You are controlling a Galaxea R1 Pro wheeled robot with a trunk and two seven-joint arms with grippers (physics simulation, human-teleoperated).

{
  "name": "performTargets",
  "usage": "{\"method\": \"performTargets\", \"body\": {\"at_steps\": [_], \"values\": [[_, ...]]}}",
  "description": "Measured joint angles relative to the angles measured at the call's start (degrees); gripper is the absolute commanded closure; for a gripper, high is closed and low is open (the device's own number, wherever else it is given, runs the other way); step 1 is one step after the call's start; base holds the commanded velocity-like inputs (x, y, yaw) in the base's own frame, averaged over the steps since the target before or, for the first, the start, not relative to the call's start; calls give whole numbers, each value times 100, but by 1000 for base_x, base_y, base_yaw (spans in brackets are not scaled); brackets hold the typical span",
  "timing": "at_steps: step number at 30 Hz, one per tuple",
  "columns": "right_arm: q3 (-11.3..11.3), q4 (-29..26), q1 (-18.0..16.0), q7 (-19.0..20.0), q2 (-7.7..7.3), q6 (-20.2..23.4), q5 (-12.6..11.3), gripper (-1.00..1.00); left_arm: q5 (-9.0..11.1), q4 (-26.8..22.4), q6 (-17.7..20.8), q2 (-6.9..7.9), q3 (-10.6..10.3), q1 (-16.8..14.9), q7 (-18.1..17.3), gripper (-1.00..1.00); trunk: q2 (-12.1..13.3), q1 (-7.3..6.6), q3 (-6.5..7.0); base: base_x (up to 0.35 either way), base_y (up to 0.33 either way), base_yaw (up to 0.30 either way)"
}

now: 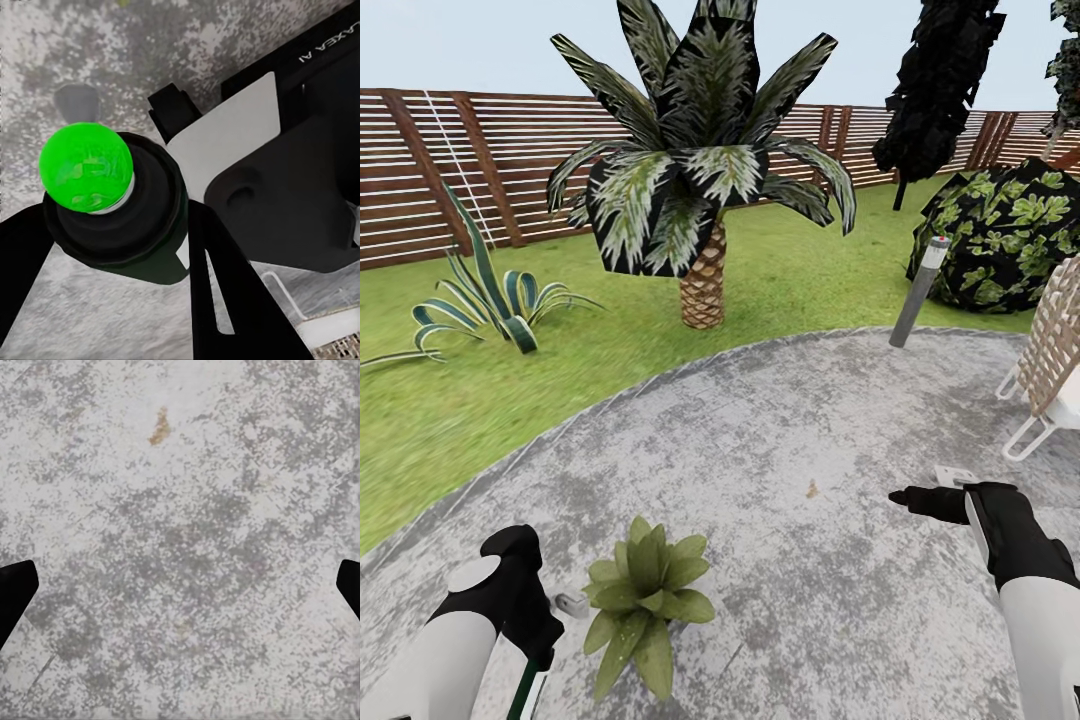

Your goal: Pick up the pesticide atomizer in the garden and spray insectifuge to fully cover both potted plants in the garden.

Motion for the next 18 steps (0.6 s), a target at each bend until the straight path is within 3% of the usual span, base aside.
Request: {"method": "performTargets", "body": {"at_steps": [2,6,18], "values": [[2,0,0,0,0,0,3,-100,-3,3,-37,5,-6,0,0,100,0,0,0,0,0,-1],[4,0,0,0,-1,0,8,-100,-4,29,-573,-8,-38,0,-2,100,0,0,0,0,0,0],[6,0,0,2,-4,0,9,-100,-12,150,-891,-2,-43,9,-4,100,0,0,0,0,0,0]]}}
